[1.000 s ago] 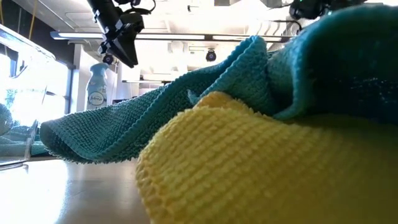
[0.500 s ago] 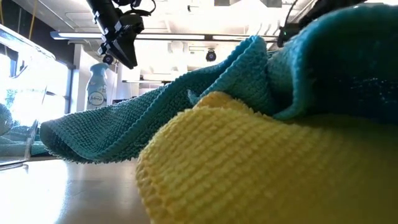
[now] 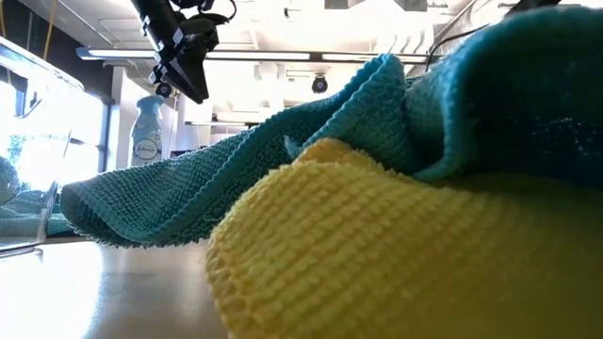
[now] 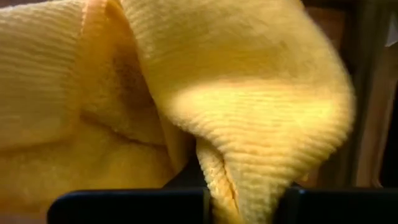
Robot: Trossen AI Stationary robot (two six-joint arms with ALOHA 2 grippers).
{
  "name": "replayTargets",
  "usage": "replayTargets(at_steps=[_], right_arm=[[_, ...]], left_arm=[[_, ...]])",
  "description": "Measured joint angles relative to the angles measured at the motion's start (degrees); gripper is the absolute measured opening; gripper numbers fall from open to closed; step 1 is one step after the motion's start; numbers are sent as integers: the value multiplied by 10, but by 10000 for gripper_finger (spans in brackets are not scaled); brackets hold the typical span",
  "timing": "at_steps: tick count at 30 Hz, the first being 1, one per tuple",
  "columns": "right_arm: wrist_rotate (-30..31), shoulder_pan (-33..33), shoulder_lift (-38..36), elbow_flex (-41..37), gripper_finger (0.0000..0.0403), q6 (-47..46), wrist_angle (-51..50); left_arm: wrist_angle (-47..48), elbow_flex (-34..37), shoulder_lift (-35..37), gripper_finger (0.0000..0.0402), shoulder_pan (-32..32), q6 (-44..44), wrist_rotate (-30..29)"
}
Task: Sort microfiber towel by color & place in baskets
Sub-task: Put the yellow microfiber towel into the top transparent bin
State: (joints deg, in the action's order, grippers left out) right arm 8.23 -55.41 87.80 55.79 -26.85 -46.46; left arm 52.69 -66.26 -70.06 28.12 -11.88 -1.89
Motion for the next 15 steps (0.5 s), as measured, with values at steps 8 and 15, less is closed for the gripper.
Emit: replayTargets(at_steps=[8,15], right_arm=[[-28,0,20,0,91,3,53],[-43,-12,22,0,128,14,60]], left_arm=[[0,0,0,100,0,0,0],[0,0,0,100,0,-15,0]])
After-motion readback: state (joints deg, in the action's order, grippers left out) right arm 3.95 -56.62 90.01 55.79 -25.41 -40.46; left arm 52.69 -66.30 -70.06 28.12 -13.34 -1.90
